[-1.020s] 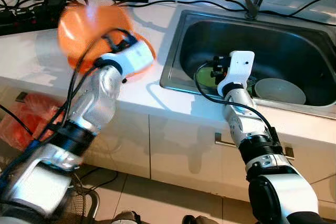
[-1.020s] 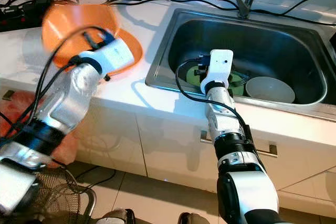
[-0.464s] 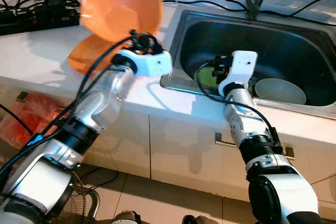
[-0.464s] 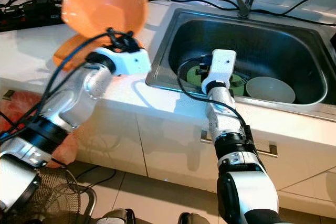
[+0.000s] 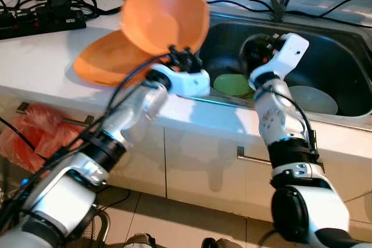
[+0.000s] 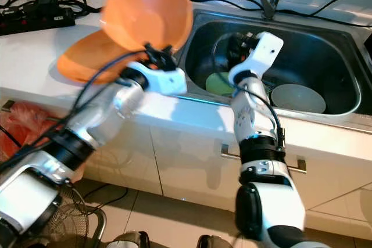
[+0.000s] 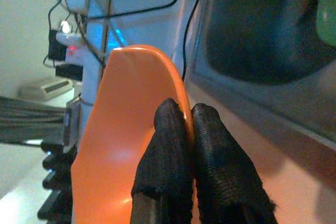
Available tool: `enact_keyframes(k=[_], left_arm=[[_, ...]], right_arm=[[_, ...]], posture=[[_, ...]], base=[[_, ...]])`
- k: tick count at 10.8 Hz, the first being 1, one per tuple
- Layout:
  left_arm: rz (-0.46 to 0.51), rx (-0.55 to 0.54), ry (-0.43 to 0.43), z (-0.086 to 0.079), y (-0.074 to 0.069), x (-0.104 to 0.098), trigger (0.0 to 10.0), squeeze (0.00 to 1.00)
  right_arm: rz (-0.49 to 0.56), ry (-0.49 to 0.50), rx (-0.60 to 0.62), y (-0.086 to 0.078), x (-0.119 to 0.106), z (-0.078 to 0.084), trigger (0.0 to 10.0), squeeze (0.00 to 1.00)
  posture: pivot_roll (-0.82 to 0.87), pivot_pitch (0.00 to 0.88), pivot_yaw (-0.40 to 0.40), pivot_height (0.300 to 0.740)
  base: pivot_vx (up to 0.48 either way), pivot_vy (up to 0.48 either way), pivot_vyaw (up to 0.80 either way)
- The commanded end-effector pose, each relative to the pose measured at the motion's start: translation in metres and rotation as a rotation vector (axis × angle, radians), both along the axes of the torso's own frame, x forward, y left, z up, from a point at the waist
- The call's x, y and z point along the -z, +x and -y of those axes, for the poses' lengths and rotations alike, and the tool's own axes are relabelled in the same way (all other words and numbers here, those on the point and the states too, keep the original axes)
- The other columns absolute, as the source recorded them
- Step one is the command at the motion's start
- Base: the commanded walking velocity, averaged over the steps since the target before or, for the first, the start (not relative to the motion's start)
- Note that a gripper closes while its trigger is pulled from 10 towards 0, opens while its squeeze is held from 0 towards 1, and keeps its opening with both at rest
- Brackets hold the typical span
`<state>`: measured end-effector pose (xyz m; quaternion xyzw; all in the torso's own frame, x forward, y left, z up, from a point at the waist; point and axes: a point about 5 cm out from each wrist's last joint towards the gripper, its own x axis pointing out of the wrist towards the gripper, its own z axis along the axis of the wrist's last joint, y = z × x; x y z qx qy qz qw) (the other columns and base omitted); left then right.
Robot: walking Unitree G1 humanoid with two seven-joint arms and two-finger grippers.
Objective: Kitchen organization
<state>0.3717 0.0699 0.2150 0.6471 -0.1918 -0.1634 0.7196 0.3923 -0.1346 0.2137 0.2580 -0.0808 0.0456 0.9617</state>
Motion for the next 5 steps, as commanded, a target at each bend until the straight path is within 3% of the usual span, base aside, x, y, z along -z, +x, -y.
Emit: enact_keyframes(k=[1, 5], left_arm=[[0.038, 0.033, 0.009, 0.007, -0.001, -0.004, 10.0, 0.0], [0.044, 0.109, 0.025, 0.023, -0.003, 0.0, 10.0, 0.0]], right_arm=[[0.034, 0.039, -0.026, 0.001, -0.015, 0.0, 10.0, 0.0], [0.005, 0.145, -0.222, -0.008, -0.025, -0.015, 10.0, 0.0]], posture=[[0.07, 0.069, -0.031, 0.74], [0.06, 0.067, -0.027, 0.74]], base=[[0.0, 0.0, 0.0], [0.0, 0.0, 0.0]])
